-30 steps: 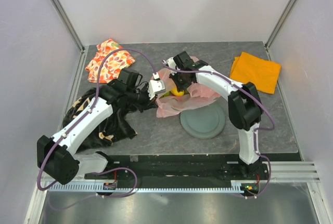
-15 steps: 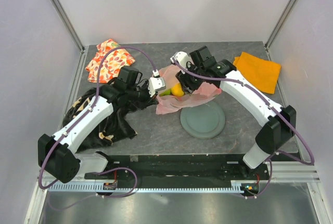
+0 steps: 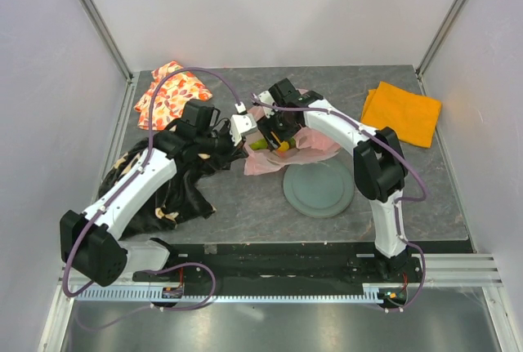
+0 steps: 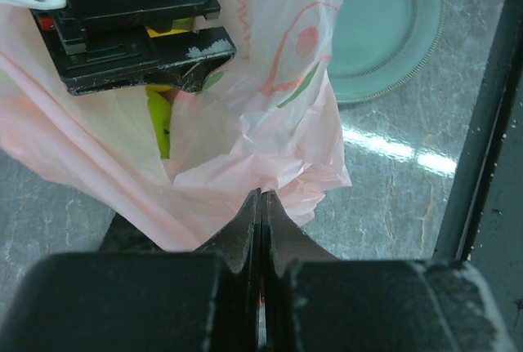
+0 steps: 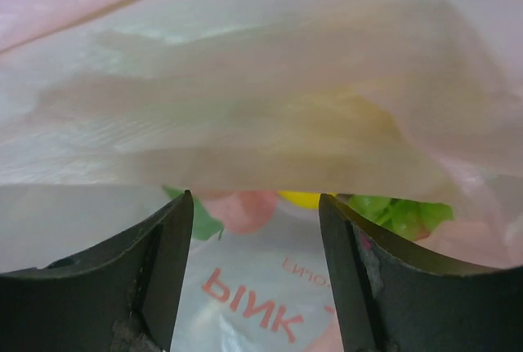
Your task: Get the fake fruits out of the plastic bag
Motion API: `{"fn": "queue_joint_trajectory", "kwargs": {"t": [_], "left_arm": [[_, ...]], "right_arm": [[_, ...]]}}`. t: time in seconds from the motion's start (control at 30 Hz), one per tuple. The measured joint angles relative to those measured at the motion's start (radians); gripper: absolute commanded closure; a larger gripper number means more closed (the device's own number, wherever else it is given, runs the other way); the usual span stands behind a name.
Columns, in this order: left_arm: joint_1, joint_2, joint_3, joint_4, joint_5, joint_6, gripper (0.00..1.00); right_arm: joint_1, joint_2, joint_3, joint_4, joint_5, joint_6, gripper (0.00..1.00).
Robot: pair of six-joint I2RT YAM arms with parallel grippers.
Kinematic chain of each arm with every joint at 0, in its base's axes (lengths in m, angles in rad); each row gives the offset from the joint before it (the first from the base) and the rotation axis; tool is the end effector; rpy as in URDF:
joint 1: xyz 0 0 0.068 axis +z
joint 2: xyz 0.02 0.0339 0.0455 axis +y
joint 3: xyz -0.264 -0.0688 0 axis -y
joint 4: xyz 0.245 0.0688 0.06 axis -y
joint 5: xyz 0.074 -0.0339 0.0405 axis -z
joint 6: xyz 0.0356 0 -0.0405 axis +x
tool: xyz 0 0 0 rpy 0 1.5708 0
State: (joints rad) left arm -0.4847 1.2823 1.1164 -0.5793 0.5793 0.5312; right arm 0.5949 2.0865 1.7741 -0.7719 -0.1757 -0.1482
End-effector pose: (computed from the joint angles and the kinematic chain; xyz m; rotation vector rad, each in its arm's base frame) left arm 0.2322 -0.1443 0.3149 1.3394 1.8074 -0.6419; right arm 0.3715 0.2589 0.2286 -1.0279 2.4767 0.3776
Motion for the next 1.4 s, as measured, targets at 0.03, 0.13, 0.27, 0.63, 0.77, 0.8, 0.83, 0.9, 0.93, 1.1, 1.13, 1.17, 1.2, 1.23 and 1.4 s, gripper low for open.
{"fn": "queue_joint_trajectory", "kwargs": {"t": [0.03, 0.13, 0.27, 0.63, 0.77, 0.8, 0.83, 0.9, 0.93, 1.1, 1.13, 1.17, 1.2, 1.23, 1.4], "left_arm": [[0.010, 0.000, 0.000, 0.005, 0.001, -0.004, 0.98], [0.026, 0.000, 0.000, 0.010, 0.002, -0.010, 0.98], [0.030, 0.000, 0.000, 0.011, 0.007, -0.010, 0.98], [0.030, 0.003, 0.000, 0.012, 0.030, -0.011, 0.98], [0.030, 0.015, 0.000, 0.013, 0.034, -0.011, 0.98], [0.030, 0.018, 0.000, 0.013, 0.034, -0.011, 0.98], [0.030, 0.021, 0.000, 0.013, 0.034, -0.011, 0.98], [0.030, 0.022, 0.000, 0.013, 0.033, -0.014, 0.98], [0.030, 0.023, 0.000, 0.014, 0.033, -0.017, 0.98], [0.030, 0.027, 0.000, 0.014, 0.023, -0.019, 0.98], [0.030, 0.027, 0.001, 0.014, 0.016, -0.019, 0.98], [0.030, 0.027, 0.002, 0.014, 0.008, -0.019, 0.98], [0.030, 0.027, 0.004, 0.014, 0.000, -0.019, 0.98], [0.031, 0.028, 0.007, 0.014, -0.005, -0.019, 0.98], [0.032, 0.055, 0.055, 0.023, -0.013, -0.031, 0.98]], "right_arm": [[0.000, 0.008, 0.011, 0.003, 0.010, 0.010, 0.28], [0.000, 0.025, 0.031, 0.024, 0.042, 0.032, 0.28], [0.000, 0.058, 0.043, 0.047, 0.073, 0.048, 0.25], [0.000, 0.154, 0.070, 0.063, 0.134, 0.043, 0.69], [0.000, 0.145, 0.069, 0.061, 0.139, 0.032, 0.77], [0.000, 0.137, 0.067, 0.058, 0.137, 0.029, 0.78], [0.000, 0.119, 0.066, 0.051, 0.129, 0.024, 0.79], [0.000, 0.089, 0.061, 0.045, 0.123, 0.015, 0.80], [0.000, 0.050, 0.048, 0.036, 0.116, 0.002, 0.80], [0.000, -0.204, -0.055, -0.009, 0.067, -0.081, 0.82], [0.000, -0.279, -0.092, -0.013, 0.051, -0.114, 0.82], [-0.002, -0.345, -0.125, -0.026, 0.040, -0.143, 0.82], [-0.002, -0.406, -0.157, -0.038, 0.030, -0.173, 0.82], [-0.005, -0.463, -0.193, -0.041, 0.015, -0.207, 0.83], [-0.037, -0.686, -0.383, -0.095, -0.088, -0.403, 0.83]]}}
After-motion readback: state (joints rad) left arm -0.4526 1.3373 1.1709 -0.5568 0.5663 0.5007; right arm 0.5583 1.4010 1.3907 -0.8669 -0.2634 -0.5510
